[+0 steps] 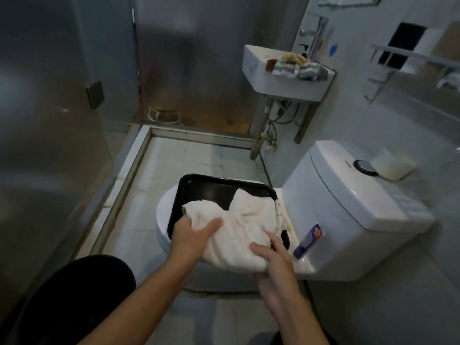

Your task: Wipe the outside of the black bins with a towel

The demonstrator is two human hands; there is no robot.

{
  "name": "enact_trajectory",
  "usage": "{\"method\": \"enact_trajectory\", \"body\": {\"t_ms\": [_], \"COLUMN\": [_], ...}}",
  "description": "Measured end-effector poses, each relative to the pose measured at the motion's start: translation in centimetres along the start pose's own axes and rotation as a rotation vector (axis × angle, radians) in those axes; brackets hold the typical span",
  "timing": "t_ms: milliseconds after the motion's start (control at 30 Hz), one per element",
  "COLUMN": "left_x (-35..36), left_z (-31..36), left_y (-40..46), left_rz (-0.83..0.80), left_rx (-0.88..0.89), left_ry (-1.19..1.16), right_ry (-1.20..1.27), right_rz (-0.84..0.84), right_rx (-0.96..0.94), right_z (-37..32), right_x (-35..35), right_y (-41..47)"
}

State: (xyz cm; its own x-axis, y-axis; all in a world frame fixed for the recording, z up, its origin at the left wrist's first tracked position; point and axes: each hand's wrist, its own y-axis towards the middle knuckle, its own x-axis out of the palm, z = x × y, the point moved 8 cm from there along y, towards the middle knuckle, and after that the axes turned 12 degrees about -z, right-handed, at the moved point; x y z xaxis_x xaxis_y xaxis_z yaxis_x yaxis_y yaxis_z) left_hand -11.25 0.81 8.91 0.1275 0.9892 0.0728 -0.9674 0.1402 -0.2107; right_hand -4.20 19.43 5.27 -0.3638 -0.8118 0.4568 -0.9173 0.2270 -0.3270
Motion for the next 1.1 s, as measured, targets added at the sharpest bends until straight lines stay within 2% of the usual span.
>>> {"method": "enact_trajectory", "body": {"t_ms": [133, 233, 300, 367, 500, 667, 800, 1000, 1100], "left_x": [-2.4, -3.5, -4.1, -4.7, -4.9, -5.1, -6.1, -6.5, -6.0], "left_z": [0.1, 1.3, 1.7, 0.9, -2.0, -1.4, -0.9, 0.0, -0.7], "left_y": [4.4, 8.4, 10.9, 12.5, 13.8, 13.9, 13.1, 9.1, 6.1], "left_rz": [0.141, 0.141, 0.136, 0.162, 0.223, 0.289, 0.309, 0.262, 0.155], "left_rx": [-0.075, 0.011, 0.065, 0.055, -0.041, 0.026, 0.047, 0.137, 0.192], "left_ry": [-0.097, -0.119, -0.036, 0.183, 0.670, 0.793, 0.791, 0.842, 0.826], "right_ry": [-0.026, -0.042, -0.090, -0.291, -0.989, -1.418, -1.539, -1.543, -1.490], "right_rz": [-0.014, -0.040, -0.046, -0.020, 0.078, 0.147, 0.055, 0.031, 0.038], "right_rx": [-0.082, -0.137, -0.179, -0.195, -0.143, -0.408, -0.416, -0.427, -0.455], "right_z": [-1.7, -3.3, -3.9, -3.6, -1.4, -1.8, -0.7, -1.0, -0.7], "right_x": [3.6, 5.8, 6.8, 6.6, 4.9, 6.6, 8.2, 9.3, 9.3], "right_y": [4.8, 9.1, 11.9, 14.3, 16.9, 15.5, 14.0, 10.0, 7.0]}}
